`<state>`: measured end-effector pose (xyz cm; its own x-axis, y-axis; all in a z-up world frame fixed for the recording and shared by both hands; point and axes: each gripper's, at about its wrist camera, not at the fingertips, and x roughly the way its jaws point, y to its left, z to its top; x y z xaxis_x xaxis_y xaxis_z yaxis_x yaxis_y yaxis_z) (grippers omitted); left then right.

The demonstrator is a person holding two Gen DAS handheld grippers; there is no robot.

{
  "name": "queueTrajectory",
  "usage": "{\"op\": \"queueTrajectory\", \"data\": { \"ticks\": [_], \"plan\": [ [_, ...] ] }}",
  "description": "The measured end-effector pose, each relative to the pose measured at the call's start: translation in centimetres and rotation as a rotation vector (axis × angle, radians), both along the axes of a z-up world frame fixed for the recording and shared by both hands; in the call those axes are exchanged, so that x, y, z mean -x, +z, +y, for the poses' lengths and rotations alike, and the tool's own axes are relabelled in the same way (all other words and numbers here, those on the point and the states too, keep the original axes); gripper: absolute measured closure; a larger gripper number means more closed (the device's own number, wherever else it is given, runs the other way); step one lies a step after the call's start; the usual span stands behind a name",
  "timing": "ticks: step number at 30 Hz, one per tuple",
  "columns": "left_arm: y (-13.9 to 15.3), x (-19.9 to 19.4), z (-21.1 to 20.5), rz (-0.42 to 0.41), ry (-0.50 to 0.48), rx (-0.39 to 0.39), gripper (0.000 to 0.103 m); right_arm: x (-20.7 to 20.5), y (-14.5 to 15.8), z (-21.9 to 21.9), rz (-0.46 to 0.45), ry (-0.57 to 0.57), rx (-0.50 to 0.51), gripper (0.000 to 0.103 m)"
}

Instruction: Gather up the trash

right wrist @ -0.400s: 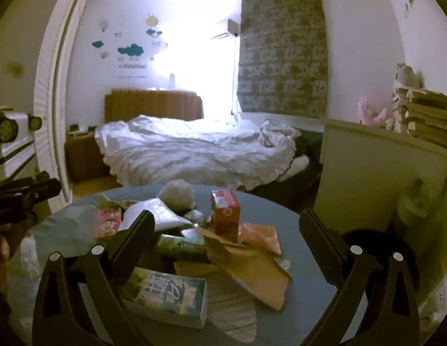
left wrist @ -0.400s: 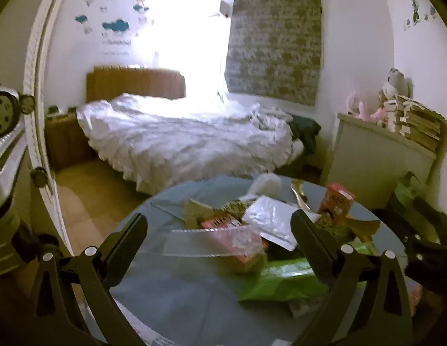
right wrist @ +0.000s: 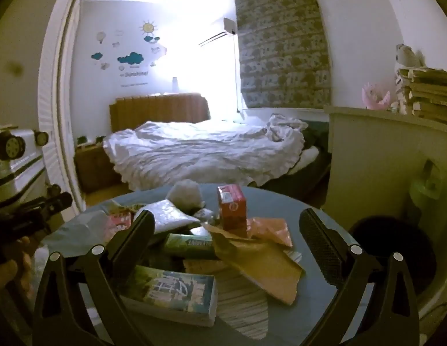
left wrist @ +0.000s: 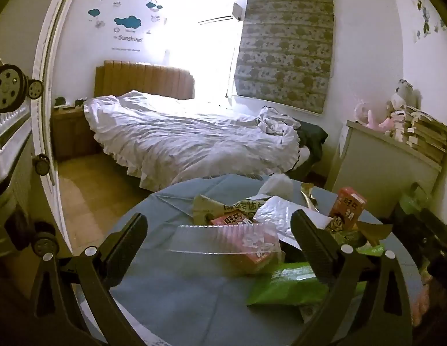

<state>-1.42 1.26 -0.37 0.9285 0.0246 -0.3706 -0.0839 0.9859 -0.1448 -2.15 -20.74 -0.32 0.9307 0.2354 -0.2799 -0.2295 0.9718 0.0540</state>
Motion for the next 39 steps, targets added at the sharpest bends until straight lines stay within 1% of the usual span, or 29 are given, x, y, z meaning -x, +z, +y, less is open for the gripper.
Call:
{"op": "queueTrajectory", "data": {
  "ticks": [2, 3, 4, 6, 13, 18, 22, 39],
  "plan": [
    [-0.8, -0.9, -0.5, 0.039, 0.005, -0.014, 0.005, 0.1, 0.6, 0.7, 0.006, 0.005, 0.004, 0.004],
    [-0.9, -1.0, -0.6, 0.052, 0.006, -0.018, 0.005, -0.4, -1.4, -0.5, -0.006, 0.013, -0.009, 0.004],
    [-1.1, -1.3, -0.9, 0.073, 0.013, -0.031, 0.005, -0.7, -2.7, -1.3, -0.014, 0.019, -0.017, 0.004],
    [-1.3, -1.4, -1.2, 0.088, 0.026, -0.05, 0.005, -0.7, -2.7, -1.4, -0.015, 0.019, -0.024, 0.004],
    [-1.4, -1.0, -2.1, 0.078, 0.061, -0.109, 0.005, -0.8, -2.8, -2.2, -0.011, 0.014, -0.064, 0.004],
    [-1.5, -1.3, -1.8, 0.089, 0.059, -0.104, 0.005, -0.9, -3.0, -2.1, -0.009, 0.013, -0.055, 0.004],
    [-1.5, -1.2, -1.9, 0.081, 0.049, -0.11, 0.005, -0.7, -3.0, -1.6, -0.01, 0.012, -0.037, 0.004],
    [-1.5, -1.1, -2.1, 0.074, 0.046, -0.119, 0.005, -0.7, -3.1, -1.5, -0.004, -0.002, -0.054, 0.004]
  ]
}}
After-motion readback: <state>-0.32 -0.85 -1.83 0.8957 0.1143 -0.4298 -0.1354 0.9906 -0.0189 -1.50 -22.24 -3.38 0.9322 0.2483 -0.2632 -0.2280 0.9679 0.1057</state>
